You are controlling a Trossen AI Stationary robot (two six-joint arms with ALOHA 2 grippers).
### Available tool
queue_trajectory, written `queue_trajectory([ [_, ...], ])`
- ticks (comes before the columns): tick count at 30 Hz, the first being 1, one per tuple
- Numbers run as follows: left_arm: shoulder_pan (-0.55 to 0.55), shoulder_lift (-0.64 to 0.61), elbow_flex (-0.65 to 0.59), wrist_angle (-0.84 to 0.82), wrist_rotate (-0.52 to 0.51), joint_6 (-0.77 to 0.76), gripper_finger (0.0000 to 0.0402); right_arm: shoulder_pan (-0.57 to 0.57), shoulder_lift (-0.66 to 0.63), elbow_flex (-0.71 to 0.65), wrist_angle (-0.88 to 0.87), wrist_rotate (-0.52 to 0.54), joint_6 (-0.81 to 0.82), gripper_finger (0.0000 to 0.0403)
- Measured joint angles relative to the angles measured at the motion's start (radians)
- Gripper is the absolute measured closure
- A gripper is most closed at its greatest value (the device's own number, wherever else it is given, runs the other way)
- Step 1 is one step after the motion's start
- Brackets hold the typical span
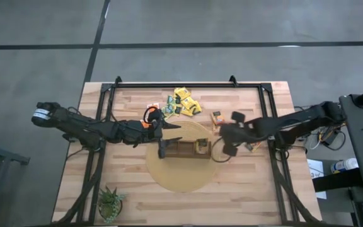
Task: Pick & Place Tea
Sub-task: Put the orange and green tea bag into the wooden organizer
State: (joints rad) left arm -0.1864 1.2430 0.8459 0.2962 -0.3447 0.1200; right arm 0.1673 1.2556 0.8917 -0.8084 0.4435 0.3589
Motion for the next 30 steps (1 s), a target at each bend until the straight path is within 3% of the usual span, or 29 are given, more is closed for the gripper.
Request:
queue_trajectory([
  [7, 0.0, 0.0, 0.0, 0.0, 0.0, 0.0, 0.0207, -0.001, -0.205, -0.14, -0.013, -0.009, 0.203, 0.032],
  [12, 0.0, 0.0, 0.0, 0.001, 0.0, 0.0, 0.0207, -0.002, -0.277, -0.193, -0.086, -0.065, 0.373, 0.0307],
  [21, 0.0, 0.0, 0.0, 0.001, 0.0, -0.009, 0.0207, -0.002, -0.253, -0.24, -0.224, -0.12, 0.548, 0.0256],
  [30, -0.001, 0.0, 0.0, 0.001, 0.014, -0.015, 0.0207, -0.01, -0.239, -0.267, -0.291, -0.168, 0.617, 0.0192],
])
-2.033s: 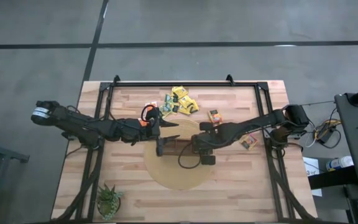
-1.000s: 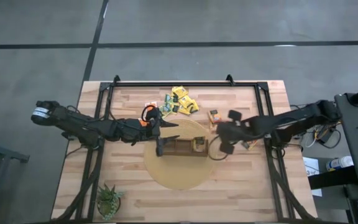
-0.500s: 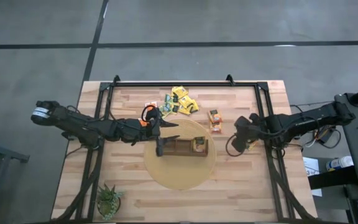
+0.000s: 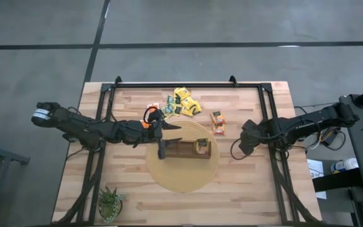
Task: Pick & Place Tea
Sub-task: Put the orange and green tea bag into the wooden organizer
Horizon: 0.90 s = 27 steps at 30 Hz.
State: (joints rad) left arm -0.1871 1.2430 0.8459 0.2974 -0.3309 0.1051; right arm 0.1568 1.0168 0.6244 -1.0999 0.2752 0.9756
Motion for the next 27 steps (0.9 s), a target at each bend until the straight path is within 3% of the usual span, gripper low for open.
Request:
queue_trajectory([
  [8, -0.001, 0.0, 0.0, 0.0, 0.001, 0.0, 0.0207, -0.088, 0.0, -0.063, 0.059, -0.074, 0.013, 0.0156],
  [17, -0.001, 0.0, 0.0, 0.0, 0.002, 0.0, 0.0207, -0.207, 0.049, -0.163, 0.123, -0.159, 0.005, 0.0152],
  [23, -0.001, 0.0, 0.0, -0.001, 0.005, 0.0, 0.0207, -0.222, 0.132, -0.174, 0.201, -0.229, 0.002, 0.0171],
  [27, -0.001, 0.0, 0.0, -0.002, 0.005, 0.0, 0.0207, -0.222, 0.204, -0.169, 0.21, -0.275, -0.013, 0.021],
])
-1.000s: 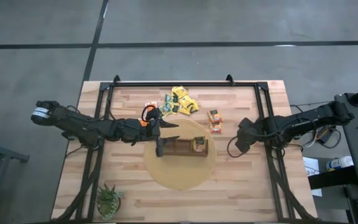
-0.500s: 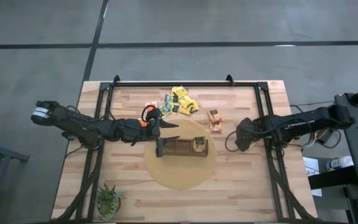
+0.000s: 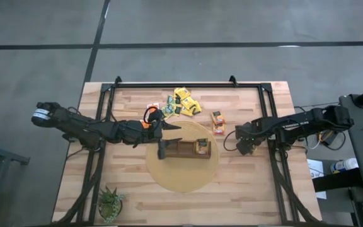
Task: Pick & Place Tea
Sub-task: Put the orange and green tea bag into the wooden organizer
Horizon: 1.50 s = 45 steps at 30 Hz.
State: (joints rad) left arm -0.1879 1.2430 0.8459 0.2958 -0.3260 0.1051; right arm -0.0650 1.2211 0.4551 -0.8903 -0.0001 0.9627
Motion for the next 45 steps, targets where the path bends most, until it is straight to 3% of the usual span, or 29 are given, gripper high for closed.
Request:
queue_trajectory([
  [8, 0.0, 0.0, 0.0, 0.0, 0.0, 0.0, 0.0207, 0.002, 0.038, 0.083, -0.019, 0.033, -0.141, 0.0369],
  [14, 0.0, 0.0, 0.0, 0.0, 0.0, 0.0, 0.0207, 0.017, 0.033, 0.209, -0.011, 0.169, -0.254, 0.0381],
  [18, 0.0, 0.0, 0.0, 0.0, 0.0, 0.0, 0.0207, 0.068, 0.031, 0.296, 0.002, 0.394, -0.268, 0.0383],
  [24, 0.0, 0.0, 0.0, 0.001, 0.0, 0.0, 0.0207, 0.195, 0.031, 0.38, 0.16, 0.843, -0.277, 0.0383],
  [28, 0.0, 0.0, 0.0, 0.007, -0.001, 0.0, 0.0207, 0.277, 0.031, 0.394, 0.385, 1.12, -0.391, 0.038],
  [31, 0.0, 0.002, 0.0, 0.033, -0.001, 0.003, 0.0207, 0.336, 0.031, 0.384, 0.621, 1.248, -0.537, 0.038],
  [38, 0.0, 0.056, 0.0, 0.171, -0.018, 0.034, 0.0207, 0.433, 0.063, 0.307, 1.209, 1.294, -0.99, 0.038],
  [45, 0.001, 0.149, 0.0, 0.401, -0.107, 0.102, 0.0207, 0.456, 0.106, 0.196, 1.824, 1.074, -1.328, 0.038],
])
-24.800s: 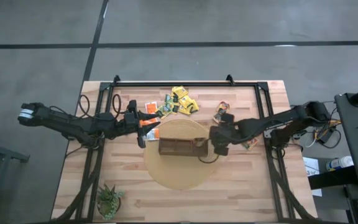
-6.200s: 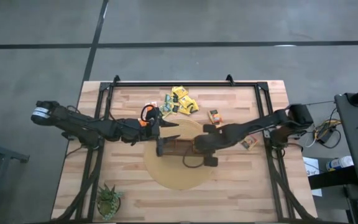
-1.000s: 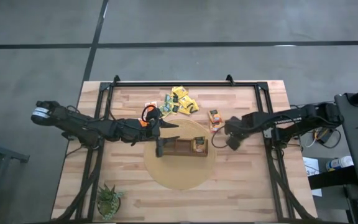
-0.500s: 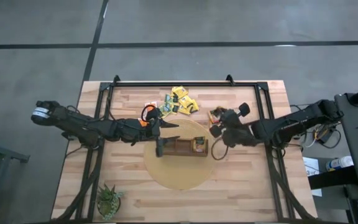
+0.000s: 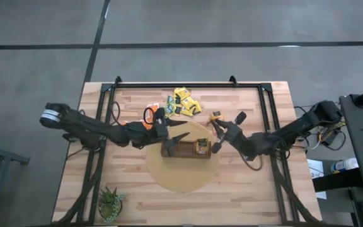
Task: Pick & Place Tea
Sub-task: Put the orange and green tea bag into the wooden organizer
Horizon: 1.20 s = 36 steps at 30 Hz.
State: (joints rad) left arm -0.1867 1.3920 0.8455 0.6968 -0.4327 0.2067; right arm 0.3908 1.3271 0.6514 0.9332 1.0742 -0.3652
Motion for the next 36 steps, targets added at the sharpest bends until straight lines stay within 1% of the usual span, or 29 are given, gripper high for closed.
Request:
queue_trajectory([
  [2, 0.002, 0.022, 0.0, 0.052, -0.006, 0.005, 0.0207, 0.0, 0.021, -0.03, 0.14, -0.028, -0.079, 0.038],
  [5, 0.002, 0.062, 0.015, 0.102, -0.015, 0.025, 0.0207, 0.0, 0.053, -0.058, 0.292, -0.032, -0.154, 0.038],
  [9, 0.002, 0.124, 0.064, 0.111, -0.025, 0.037, 0.0207, 0.0, 0.101, -0.068, 0.418, -0.048, -0.193, 0.038],
  [11, 0.002, 0.168, 0.095, 0.107, -0.027, 0.05, 0.0207, 0.0, 0.121, -0.068, 0.457, -0.078, -0.208, 0.038],
  [13, 0.002, 0.212, 0.13, 0.105, -0.042, 0.076, 0.0207, 0.0, 0.14, -0.064, 0.492, -0.083, -0.215, 0.038],
  [16, 0.001, 0.279, 0.189, 0.105, -0.095, 0.114, 0.0207, 0.0, 0.154, -0.056, 0.495, -0.084, -0.222, 0.038],
  [19, 0.0, 0.338, 0.239, 0.104, -0.17, 0.162, 0.0207, 0.0, 0.164, -0.049, 0.497, -0.089, -0.214, 0.038],
  [22, -0.003, 0.38, 0.272, 0.1, -0.237, 0.209, 0.0207, 0.003, 0.164, -0.045, 0.498, -0.107, -0.201, 0.038],
  [24, -0.005, 0.398, 0.29, 0.101, -0.264, 0.234, 0.0207, 0.006, 0.163, -0.045, 0.494, -0.113, -0.191, 0.038],
  [31, -0.016, 0.393, 0.296, 0.101, -0.31, 0.257, 0.0207, 0.012, 0.161, -0.045, 0.494, -0.114, -0.185, 0.038],
  [36, -0.03, 0.386, 0.296, 0.105, -0.31, 0.263, 0.0207, 0.013, 0.161, -0.045, 0.494, -0.114, -0.174, 0.038],
])
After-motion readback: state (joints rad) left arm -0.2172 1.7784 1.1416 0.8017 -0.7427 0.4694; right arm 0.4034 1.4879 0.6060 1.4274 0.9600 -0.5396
